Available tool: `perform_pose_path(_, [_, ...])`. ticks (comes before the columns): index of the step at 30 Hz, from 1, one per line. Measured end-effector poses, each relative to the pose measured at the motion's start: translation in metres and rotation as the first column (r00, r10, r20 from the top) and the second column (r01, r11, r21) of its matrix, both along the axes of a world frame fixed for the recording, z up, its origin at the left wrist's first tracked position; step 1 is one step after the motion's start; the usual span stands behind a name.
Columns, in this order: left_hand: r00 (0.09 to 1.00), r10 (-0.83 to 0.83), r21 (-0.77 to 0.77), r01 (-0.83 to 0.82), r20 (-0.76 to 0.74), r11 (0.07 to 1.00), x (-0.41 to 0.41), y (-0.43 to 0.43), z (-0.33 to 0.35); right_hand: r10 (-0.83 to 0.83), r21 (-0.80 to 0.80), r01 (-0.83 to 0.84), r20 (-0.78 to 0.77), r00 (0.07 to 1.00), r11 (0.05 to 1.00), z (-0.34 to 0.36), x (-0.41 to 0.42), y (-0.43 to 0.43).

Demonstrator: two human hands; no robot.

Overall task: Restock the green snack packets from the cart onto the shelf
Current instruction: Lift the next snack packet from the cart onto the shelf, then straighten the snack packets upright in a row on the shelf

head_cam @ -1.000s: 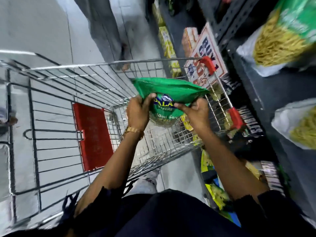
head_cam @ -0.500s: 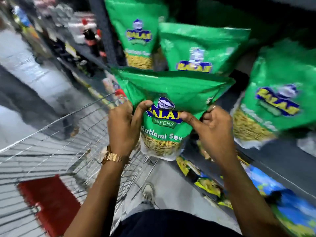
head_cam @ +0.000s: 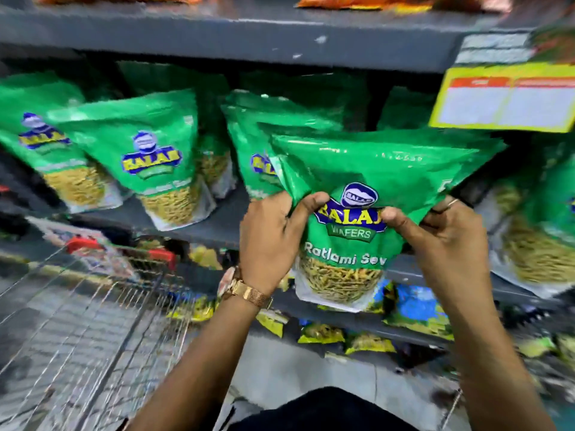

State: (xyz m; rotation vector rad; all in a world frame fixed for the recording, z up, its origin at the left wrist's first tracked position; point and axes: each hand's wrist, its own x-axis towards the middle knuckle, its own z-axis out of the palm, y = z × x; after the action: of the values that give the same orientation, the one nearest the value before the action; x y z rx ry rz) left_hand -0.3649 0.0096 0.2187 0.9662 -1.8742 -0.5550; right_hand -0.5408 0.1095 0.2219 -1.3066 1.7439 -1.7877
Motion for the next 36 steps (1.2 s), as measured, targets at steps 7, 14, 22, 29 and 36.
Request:
perform_pose_path(7, [0.99,-0.131,0.012,0.13,0.051,0.991,-0.094,-0.006,-0.003,-0.206,-0.028,0.205,-0.008,0.979,0.978,-0.019,-0.075,0.015])
perform_pose_path(14, [0.98,-0.198,0.18,0.191,0.023,0.965,-0.142,-0.033,-0.022,-0.356,-0.023,0.356,-0.086,0.93,0.934,-0.042,-0.1,-0.008])
perform_pose_path(22, [0.991,-0.12,0.181,0.128,-0.057,0.975,-0.152,-0.027,-0.033,-0.257,0.048,0.255,0.048,0.965,0.966,-0.054,-0.112,-0.015])
perform_pose_path(29, [0.978,-0.02,0.168,0.056,-0.206,0.984,-0.154,0.032,-0.066,-0.226,0.158,0.209,0.104,0.968,0.965,-0.074,-0.118,0.038])
perform_pose_path(36, [0.852,-0.519,-0.143,0.506,-0.068,0.85,-0.186,0.102,-0.102,-0.532,0.3,0.576,-0.22,0.817,0.76,-0.077,-0.16,0.109])
